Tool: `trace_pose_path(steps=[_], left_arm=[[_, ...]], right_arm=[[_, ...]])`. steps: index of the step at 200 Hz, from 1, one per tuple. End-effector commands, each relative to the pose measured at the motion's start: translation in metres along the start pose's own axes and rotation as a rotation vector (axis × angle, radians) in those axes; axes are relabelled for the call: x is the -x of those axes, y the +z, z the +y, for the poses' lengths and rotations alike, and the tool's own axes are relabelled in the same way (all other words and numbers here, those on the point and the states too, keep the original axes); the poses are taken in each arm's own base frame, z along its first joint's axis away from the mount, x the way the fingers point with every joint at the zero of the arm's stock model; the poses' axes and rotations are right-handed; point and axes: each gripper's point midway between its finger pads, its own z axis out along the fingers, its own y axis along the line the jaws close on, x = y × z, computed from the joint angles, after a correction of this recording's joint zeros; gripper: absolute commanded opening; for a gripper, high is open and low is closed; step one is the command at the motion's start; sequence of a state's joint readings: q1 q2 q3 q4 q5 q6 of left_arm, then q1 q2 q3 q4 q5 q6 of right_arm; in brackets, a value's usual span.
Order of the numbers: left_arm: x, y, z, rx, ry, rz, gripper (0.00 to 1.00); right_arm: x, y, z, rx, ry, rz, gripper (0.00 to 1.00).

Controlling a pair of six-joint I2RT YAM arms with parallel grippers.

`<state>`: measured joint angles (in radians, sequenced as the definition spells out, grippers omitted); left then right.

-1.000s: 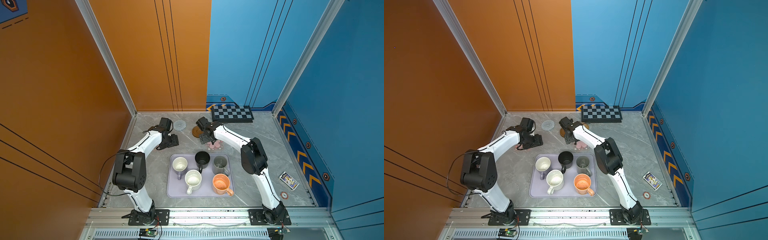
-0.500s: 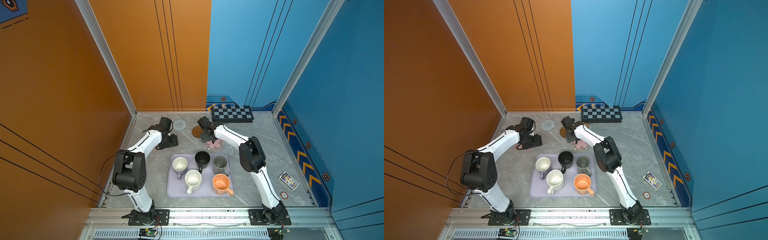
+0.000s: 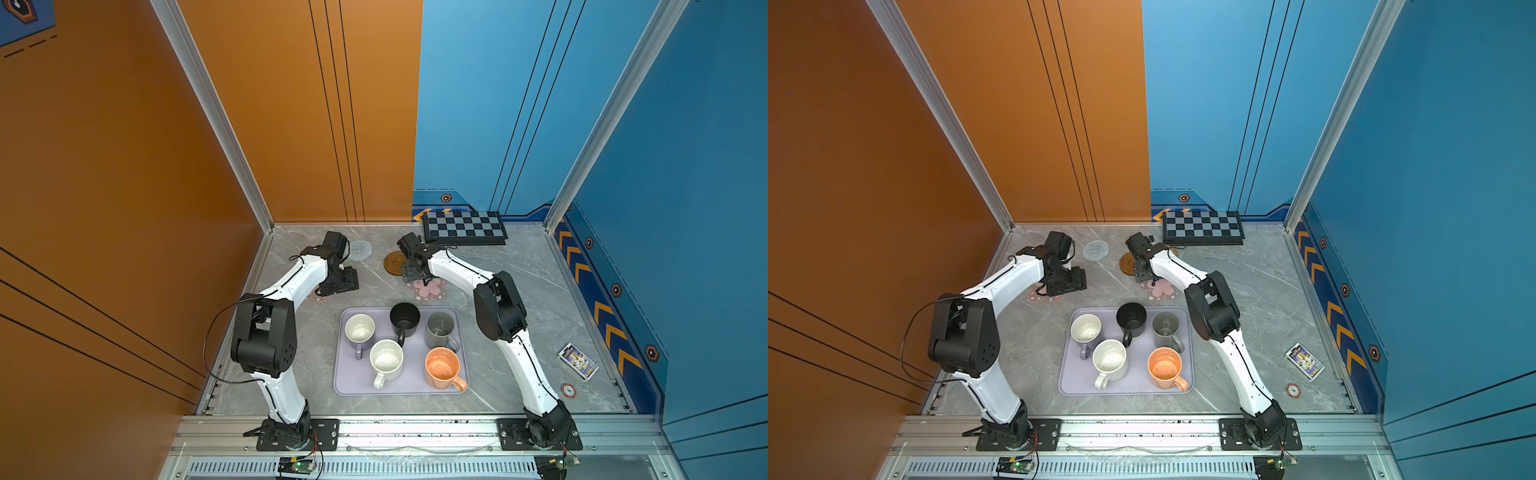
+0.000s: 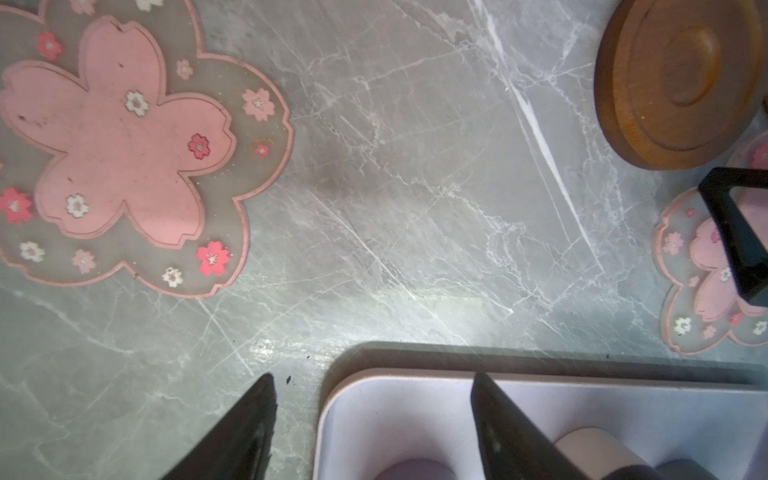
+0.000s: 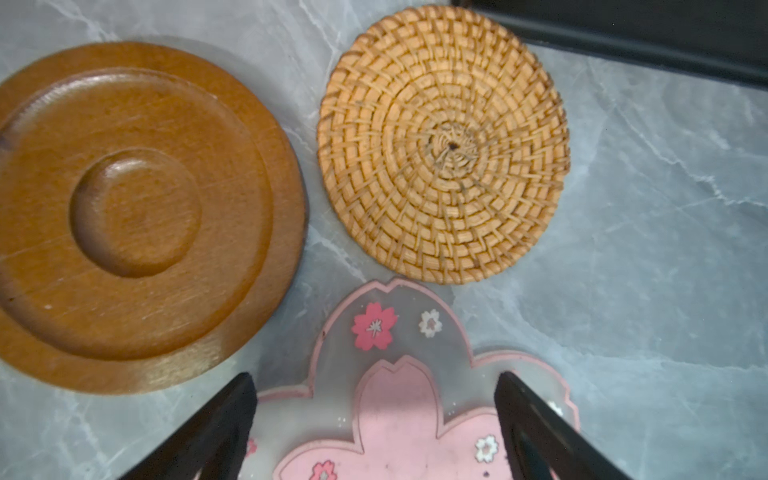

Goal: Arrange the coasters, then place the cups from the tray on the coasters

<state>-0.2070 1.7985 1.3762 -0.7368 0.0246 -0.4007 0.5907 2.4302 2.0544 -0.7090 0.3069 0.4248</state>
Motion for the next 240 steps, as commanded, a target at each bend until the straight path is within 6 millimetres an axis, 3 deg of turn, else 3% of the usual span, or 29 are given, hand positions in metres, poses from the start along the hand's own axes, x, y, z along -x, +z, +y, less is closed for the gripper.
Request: trace_pose_path(steps=[1,39,60,69,123,153,193,240], left_arm=[[-0.003,-0.001,-0.002,0.034,0.023,0.021,0.75],[-0.004,-0.003,-0.011,0.028,0.032,0.015,0.75],[-0.006,-0.004,-0.015,0.022,0.037,0.014,0.75],[-0.006,-0.005,-0.017,0.020,0.041,0.013,0.75],[-0.010,-0.010,-0.020,0.020,0.048,0.009,0.75],[-0.011,-0.016,-0.019,0.020,0.050,-0.005,0.75],[-0.015,-0.023,-0.015,0.024,0.052,-0.018,0.75],[-0.027,-0.028,-0.006,0.041,0.061,-0.019,0.75]], right_arm=[[-0.011,0.010,-0.016,-0.031,0.049,0.030,0.91],[-0.027,0.008,-0.047,-0.073,0.080,0.052,0.91],[-0.026,0.003,-0.062,-0.088,0.098,0.045,0.91],[-0.037,0.006,-0.071,-0.107,0.094,0.070,0.91],[-0.038,0.000,-0.097,-0.139,0.116,0.072,0.91],[-0.024,-0.019,-0.092,-0.104,0.109,0.022,0.91],[-0.014,-0.052,-0.069,-0.042,0.049,-0.041,0.91],[-0.045,-0.055,-0.042,0.009,-0.033,0.005,0.91]])
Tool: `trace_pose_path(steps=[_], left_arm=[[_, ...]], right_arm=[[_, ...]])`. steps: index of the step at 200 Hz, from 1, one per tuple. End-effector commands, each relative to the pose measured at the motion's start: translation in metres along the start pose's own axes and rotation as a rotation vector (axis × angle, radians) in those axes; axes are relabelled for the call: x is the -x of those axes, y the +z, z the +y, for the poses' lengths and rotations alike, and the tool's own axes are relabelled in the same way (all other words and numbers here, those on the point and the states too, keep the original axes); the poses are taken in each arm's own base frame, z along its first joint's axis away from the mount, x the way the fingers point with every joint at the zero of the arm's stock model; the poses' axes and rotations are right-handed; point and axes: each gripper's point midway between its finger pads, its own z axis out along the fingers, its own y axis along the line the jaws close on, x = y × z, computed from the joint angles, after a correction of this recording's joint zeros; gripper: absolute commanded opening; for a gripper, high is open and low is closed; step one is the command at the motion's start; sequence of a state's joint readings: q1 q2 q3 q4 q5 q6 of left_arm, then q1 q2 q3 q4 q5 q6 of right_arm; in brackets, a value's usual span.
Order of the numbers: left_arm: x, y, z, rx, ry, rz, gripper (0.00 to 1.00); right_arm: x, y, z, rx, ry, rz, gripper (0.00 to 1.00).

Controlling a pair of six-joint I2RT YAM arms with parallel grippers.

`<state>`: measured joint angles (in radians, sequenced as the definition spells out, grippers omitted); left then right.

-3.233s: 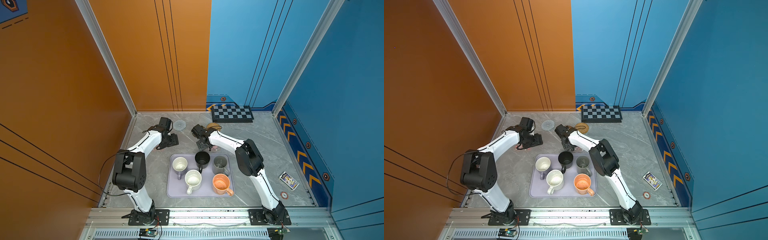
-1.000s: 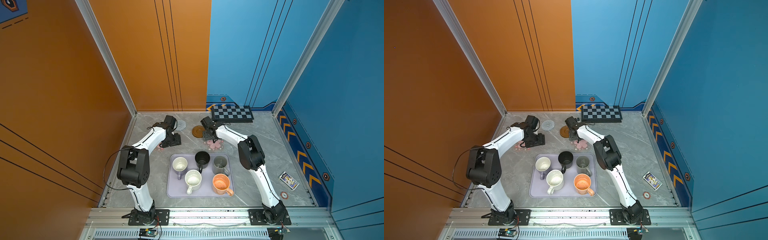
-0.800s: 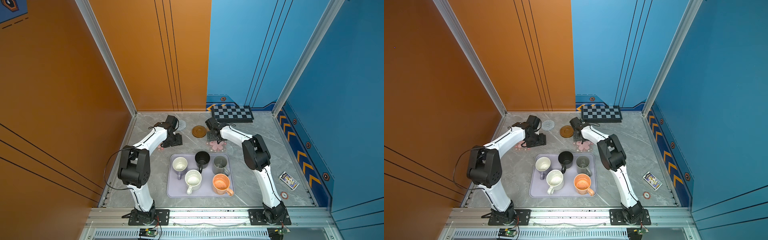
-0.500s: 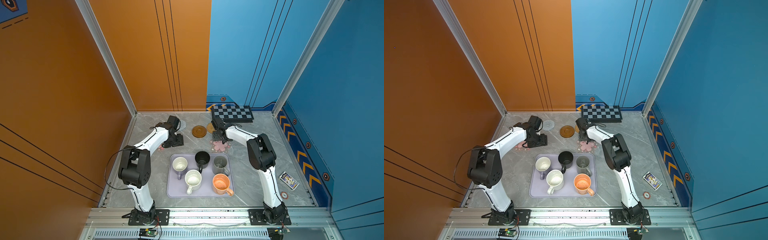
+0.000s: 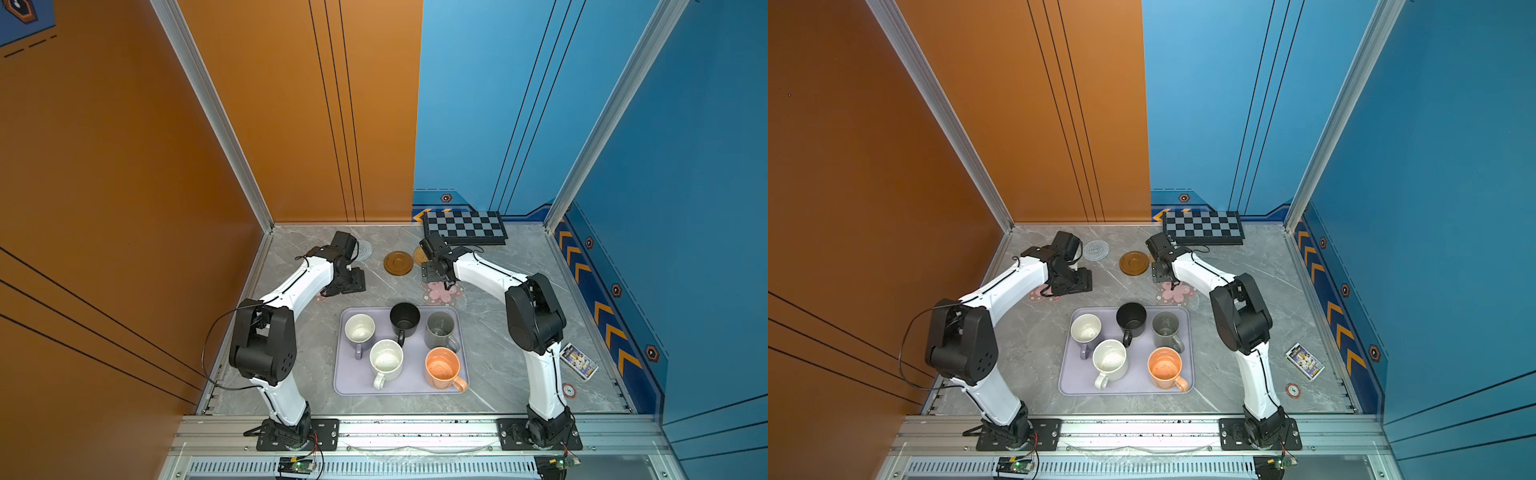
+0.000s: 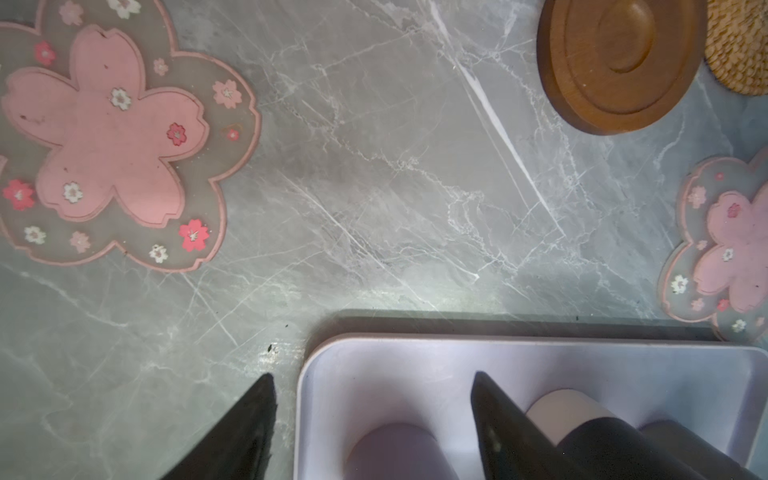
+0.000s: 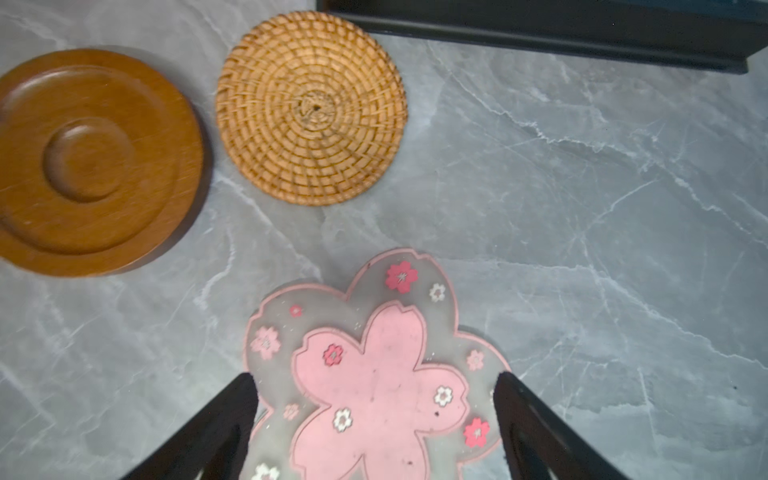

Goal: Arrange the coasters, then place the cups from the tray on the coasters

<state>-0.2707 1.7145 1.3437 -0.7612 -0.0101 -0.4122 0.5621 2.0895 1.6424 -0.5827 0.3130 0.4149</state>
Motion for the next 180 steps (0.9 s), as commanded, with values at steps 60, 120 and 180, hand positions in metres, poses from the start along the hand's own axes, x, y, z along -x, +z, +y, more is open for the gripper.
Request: trace_pose_path(steps=[60,120,180], left_arm=[[-0.021,-0.009,0.017,0.044,0.009,0.016,0.75],[-0.023,-0.008,0.025,0.044,-0.002,0.024,0.75],[-0.025,-0.004,0.027,0.047,-0.009,0.038,0.76]], right_arm=[[-0.050,0.003,0.022,-0.006,-0.110,0.095,0.91],[-0.062,0.020,0.017,-0.062,-0.090,0.141,0.91],[-0.066,0.029,0.005,-0.119,-0.077,0.155,0.91]])
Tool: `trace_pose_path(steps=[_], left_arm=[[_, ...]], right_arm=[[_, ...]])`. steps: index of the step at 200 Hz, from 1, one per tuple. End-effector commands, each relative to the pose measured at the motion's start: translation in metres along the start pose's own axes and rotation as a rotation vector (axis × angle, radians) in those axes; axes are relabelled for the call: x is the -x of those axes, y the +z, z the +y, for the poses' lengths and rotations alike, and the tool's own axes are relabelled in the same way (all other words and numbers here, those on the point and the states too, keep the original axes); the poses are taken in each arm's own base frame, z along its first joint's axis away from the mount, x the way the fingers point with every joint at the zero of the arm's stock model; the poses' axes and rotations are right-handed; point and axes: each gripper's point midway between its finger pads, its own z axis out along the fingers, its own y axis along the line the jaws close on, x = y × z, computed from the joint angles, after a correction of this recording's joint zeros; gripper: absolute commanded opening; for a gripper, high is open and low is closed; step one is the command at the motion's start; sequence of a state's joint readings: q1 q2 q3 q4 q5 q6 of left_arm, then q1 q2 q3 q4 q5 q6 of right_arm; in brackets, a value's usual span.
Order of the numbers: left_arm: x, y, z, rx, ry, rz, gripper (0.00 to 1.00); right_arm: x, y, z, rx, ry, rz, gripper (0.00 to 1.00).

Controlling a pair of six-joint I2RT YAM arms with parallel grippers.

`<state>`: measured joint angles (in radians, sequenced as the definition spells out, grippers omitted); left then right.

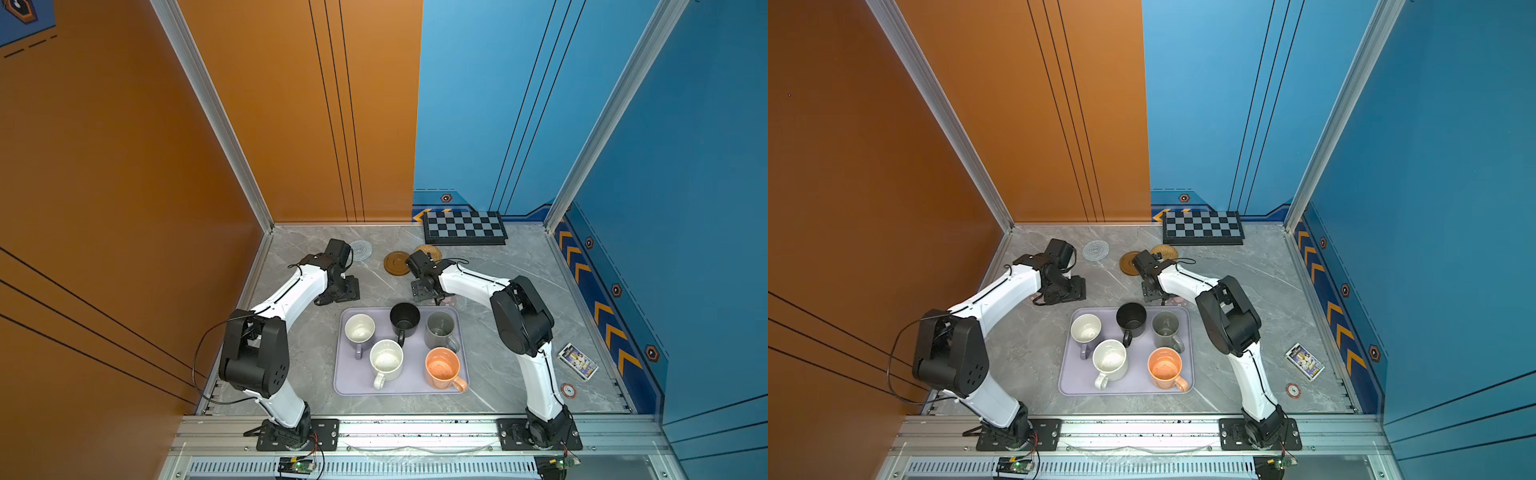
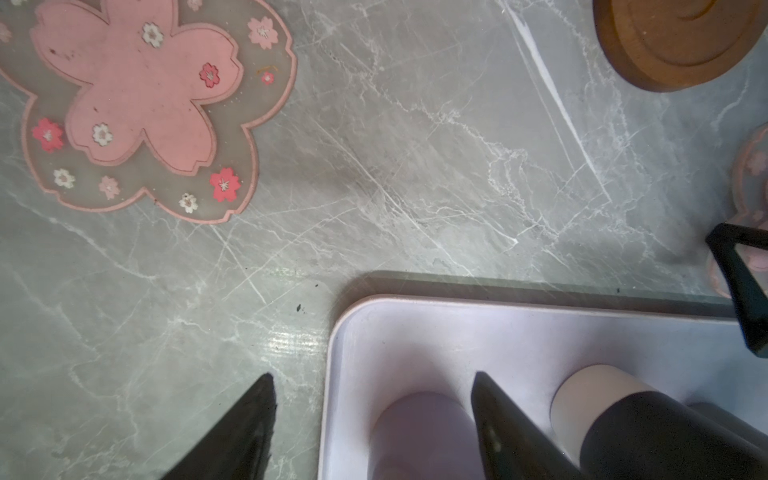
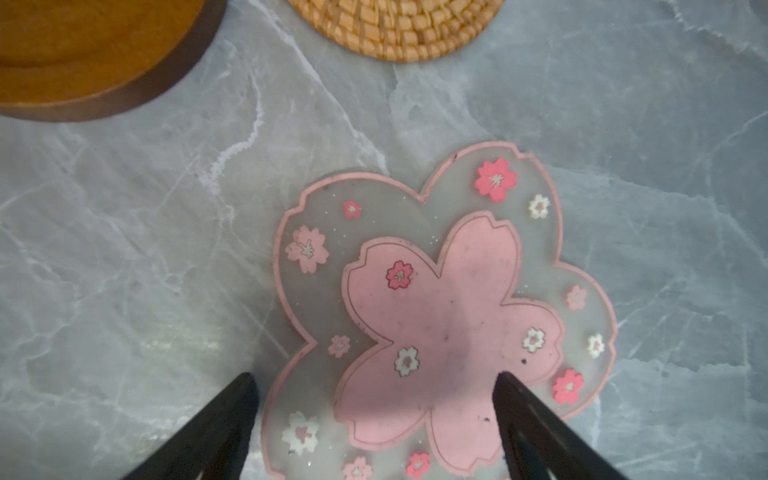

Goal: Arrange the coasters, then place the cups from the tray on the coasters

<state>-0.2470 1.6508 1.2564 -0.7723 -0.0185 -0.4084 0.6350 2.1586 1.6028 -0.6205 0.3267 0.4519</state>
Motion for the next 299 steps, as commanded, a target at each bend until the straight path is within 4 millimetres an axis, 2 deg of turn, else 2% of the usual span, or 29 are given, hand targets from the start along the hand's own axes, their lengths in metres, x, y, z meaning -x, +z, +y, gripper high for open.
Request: trace_pose_path(steps=[1,41,89,133,139,195,245,299], left_arm=[[-0.005,-0.001,0.007,0.019,0.010,0.013,0.76],[-0.007,0.003,0.006,0.017,0.010,0.028,0.76],[-0.010,0.004,0.000,0.011,0.016,0.034,0.75],[-0.011,0.008,-0.005,0.014,0.025,0.041,0.76],[-0.011,0.008,-0.006,0.015,0.026,0.042,0.76],[-0.012,0.011,-0.009,0.025,0.038,0.045,0.75],[-0.012,0.013,-0.011,0.029,0.038,0.048,0.75],[-0.013,0.014,-0.012,0.040,0.045,0.048,0.75]], right_arm=[[-0.013,0.011,-0.018,-0.084,0.006,0.050,0.91],[-0.018,0.011,-0.040,-0.138,0.052,0.056,0.90],[-0.032,0.013,-0.077,-0.180,0.134,0.094,0.90],[-0.044,0.017,-0.098,-0.213,0.147,0.121,0.90],[-0.038,0.008,-0.101,-0.202,0.164,0.097,0.90],[-0.038,0.008,-0.119,-0.184,0.231,0.091,0.90],[-0.024,0.000,-0.104,-0.085,0.184,0.053,0.89],[-0.023,0.014,-0.092,-0.050,0.164,0.085,0.89]])
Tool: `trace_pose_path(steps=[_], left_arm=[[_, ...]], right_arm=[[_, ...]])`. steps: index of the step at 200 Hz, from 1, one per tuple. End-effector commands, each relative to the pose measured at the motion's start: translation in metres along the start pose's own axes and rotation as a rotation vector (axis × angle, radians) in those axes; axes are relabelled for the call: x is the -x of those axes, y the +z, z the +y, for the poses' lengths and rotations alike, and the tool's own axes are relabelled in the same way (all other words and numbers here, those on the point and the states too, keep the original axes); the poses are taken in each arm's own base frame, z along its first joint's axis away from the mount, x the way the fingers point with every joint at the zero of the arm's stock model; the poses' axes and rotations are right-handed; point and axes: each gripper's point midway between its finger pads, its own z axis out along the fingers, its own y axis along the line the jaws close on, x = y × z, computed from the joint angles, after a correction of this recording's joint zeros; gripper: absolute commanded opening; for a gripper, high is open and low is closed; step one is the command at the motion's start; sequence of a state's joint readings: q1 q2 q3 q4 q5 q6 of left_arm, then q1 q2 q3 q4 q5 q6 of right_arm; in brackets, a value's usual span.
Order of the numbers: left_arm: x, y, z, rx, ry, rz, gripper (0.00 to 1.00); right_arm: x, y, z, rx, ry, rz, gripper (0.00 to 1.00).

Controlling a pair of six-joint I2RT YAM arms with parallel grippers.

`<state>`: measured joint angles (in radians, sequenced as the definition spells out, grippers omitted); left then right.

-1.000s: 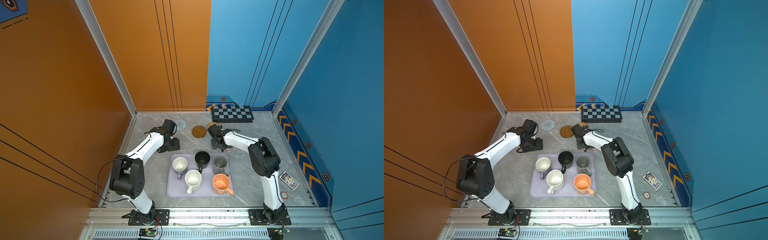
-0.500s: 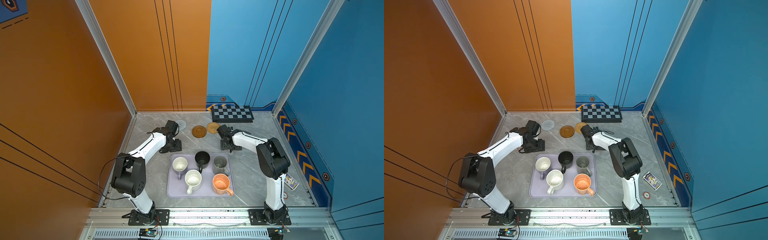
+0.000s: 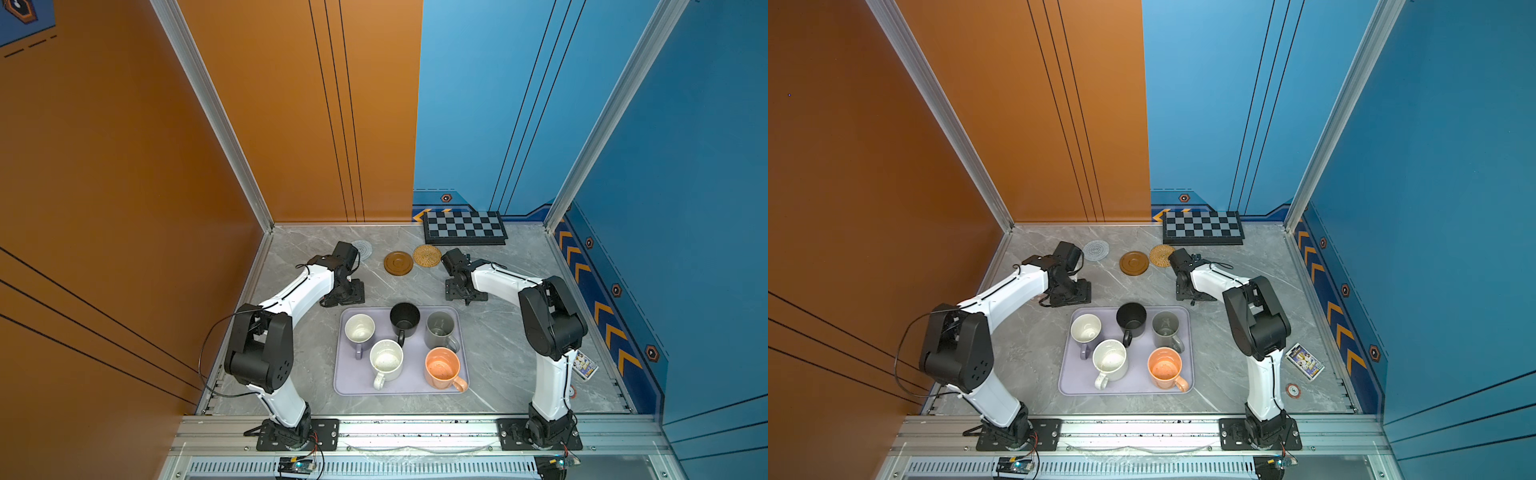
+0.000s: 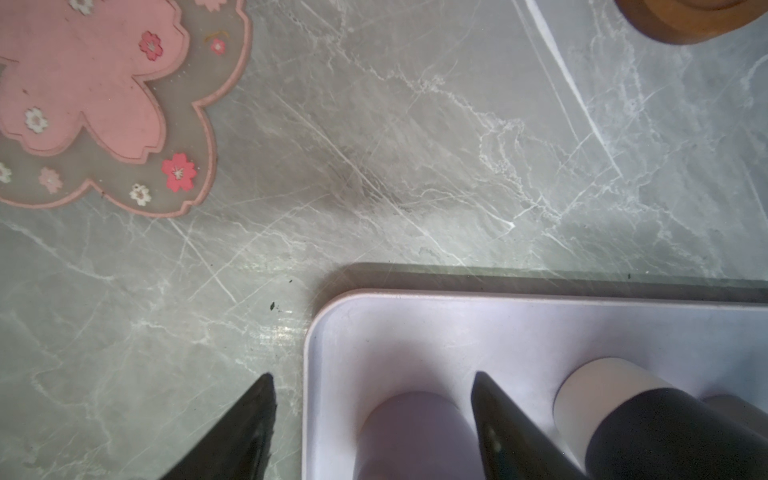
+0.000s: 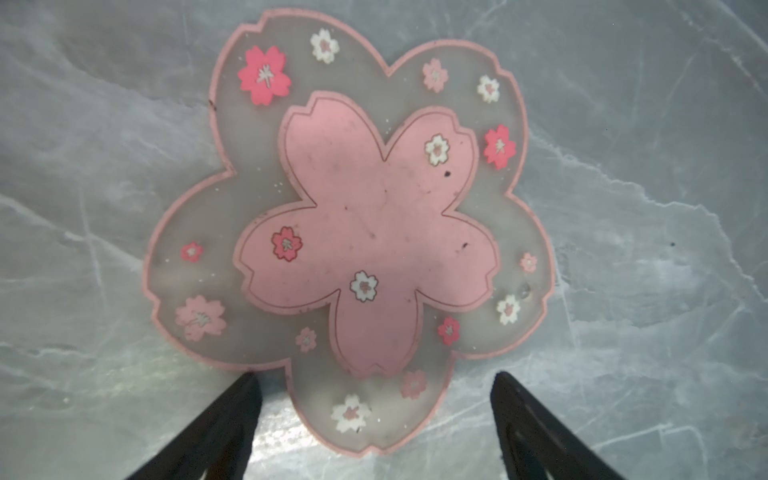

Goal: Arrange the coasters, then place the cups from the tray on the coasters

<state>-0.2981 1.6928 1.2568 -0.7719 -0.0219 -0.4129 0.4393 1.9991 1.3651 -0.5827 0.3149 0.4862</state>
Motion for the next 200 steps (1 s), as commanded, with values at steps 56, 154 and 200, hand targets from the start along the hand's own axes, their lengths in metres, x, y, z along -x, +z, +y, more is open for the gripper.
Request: trace_pose_path(steps=[56,154,200], left_arm=[[0.001,-0.001,0.001,0.029,-0.001,0.002,0.75],[0.005,0.000,-0.002,0.020,-0.003,0.000,0.76],[0.005,0.001,-0.003,0.021,-0.006,0.000,0.75]], right_arm=[[0.016,0.017,0.026,0.030,-0.042,0.011,0.89],[0.025,0.025,0.000,-0.029,0.027,0.006,0.89],[0.027,0.026,-0.020,-0.044,0.084,0.011,0.89]])
